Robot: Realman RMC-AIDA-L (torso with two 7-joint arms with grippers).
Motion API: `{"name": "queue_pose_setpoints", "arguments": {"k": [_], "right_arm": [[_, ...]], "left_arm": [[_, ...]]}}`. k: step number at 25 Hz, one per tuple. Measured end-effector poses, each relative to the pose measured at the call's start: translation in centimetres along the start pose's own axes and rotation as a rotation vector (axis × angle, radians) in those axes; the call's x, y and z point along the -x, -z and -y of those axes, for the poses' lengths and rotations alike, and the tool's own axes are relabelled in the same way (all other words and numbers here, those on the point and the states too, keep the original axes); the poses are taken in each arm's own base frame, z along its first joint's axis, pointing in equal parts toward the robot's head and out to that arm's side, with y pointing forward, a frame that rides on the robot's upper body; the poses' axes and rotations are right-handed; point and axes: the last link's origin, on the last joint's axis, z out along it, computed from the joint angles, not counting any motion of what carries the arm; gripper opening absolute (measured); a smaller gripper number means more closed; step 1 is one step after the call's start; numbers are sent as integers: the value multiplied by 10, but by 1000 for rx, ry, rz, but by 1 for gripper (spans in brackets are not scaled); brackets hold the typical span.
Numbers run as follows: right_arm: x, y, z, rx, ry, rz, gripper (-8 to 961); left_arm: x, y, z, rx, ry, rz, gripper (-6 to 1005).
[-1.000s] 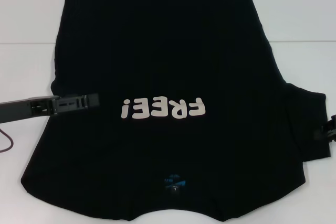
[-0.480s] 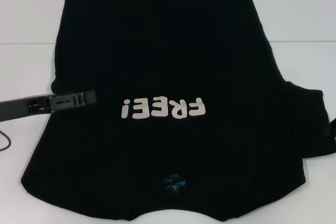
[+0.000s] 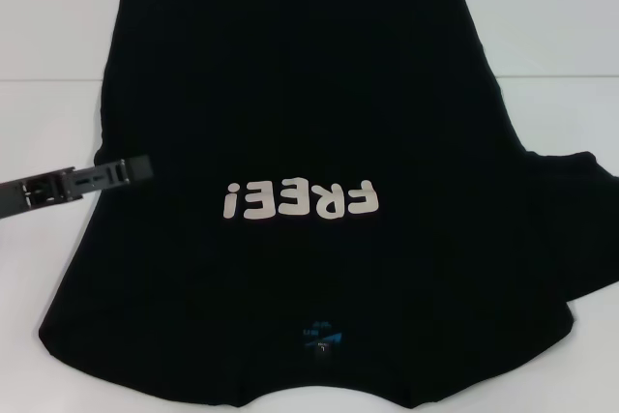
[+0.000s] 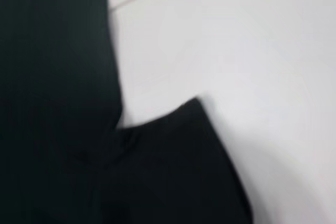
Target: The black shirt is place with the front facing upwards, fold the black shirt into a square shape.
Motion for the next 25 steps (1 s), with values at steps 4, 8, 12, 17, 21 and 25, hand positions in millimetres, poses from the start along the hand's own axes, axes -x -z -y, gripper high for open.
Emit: {"name": "queue_pose_setpoints", "arguments": {"k": [4,8,12,17,21,25], "right_arm": [[8,9,6,-4,-19,32,19],[15,13,2,-1,-11,49,19],[20,16,-4,21,1,53,20],[27,27,-13,64,16,57,21],[29,33,-30,149,28,42,22],[23,21,-61,228,87,-17,23]], "left_arm": [[0,5,0,12,14,-31,950],[-1,6,-1,17,18,-46,950],[-1,6,-1,22,20,-52,950],[-2,6,-4,39,20,-62,950],[-5,6,-5,47,19,-74,950],[-7,8,-5,52,19,-89,950]]}}
